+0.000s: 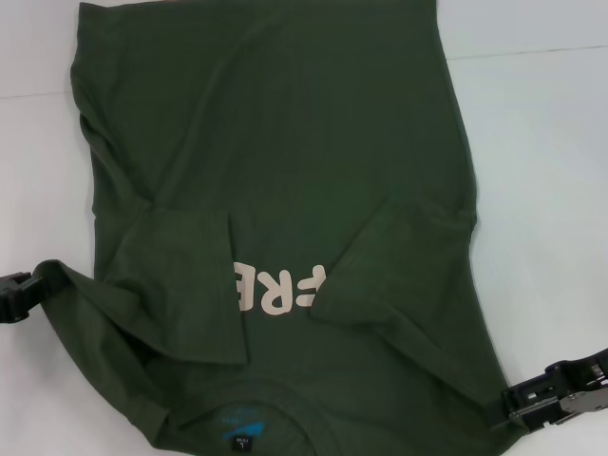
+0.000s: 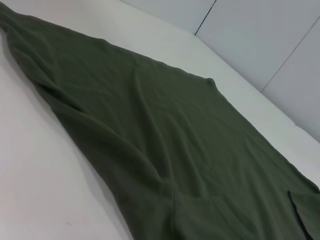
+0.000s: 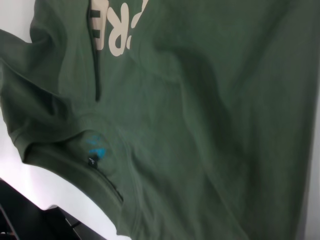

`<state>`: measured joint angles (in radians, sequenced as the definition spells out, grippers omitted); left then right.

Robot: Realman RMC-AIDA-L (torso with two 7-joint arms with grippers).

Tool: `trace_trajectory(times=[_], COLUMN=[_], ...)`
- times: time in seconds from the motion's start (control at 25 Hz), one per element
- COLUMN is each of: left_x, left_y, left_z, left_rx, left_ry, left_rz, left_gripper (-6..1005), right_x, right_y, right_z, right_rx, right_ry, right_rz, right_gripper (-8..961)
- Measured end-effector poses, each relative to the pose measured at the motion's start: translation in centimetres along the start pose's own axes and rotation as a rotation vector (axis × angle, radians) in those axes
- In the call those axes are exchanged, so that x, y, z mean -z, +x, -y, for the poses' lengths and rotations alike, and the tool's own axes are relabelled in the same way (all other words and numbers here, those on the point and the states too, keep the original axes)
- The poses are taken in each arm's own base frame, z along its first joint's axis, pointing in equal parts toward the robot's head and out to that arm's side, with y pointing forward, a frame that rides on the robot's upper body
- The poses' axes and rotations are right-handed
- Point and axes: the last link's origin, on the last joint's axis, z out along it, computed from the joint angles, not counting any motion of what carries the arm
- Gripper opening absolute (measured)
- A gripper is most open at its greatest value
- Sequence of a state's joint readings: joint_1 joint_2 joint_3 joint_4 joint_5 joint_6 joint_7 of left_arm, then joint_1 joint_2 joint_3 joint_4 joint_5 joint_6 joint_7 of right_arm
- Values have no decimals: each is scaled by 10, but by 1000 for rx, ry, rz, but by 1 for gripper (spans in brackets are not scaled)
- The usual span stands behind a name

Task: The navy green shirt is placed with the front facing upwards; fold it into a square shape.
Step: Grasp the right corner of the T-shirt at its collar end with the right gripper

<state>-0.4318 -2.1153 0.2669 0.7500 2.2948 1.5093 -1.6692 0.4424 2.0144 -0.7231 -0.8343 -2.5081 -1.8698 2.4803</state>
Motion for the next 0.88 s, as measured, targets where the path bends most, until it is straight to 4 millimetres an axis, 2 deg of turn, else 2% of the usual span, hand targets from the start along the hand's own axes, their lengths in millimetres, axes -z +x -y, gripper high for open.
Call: trace_trajectory(times=[0.88], left_x=[-1], left_y=[1], left_z=[0], left_rx=[-2], left_ry=[-1], left_rz=[-2], left_gripper=[49], right_x=[-4], right_y=[3], right_z=[-1], right_rx=[17], right_ry=[-21], right_rz=[-20], right_gripper=[925])
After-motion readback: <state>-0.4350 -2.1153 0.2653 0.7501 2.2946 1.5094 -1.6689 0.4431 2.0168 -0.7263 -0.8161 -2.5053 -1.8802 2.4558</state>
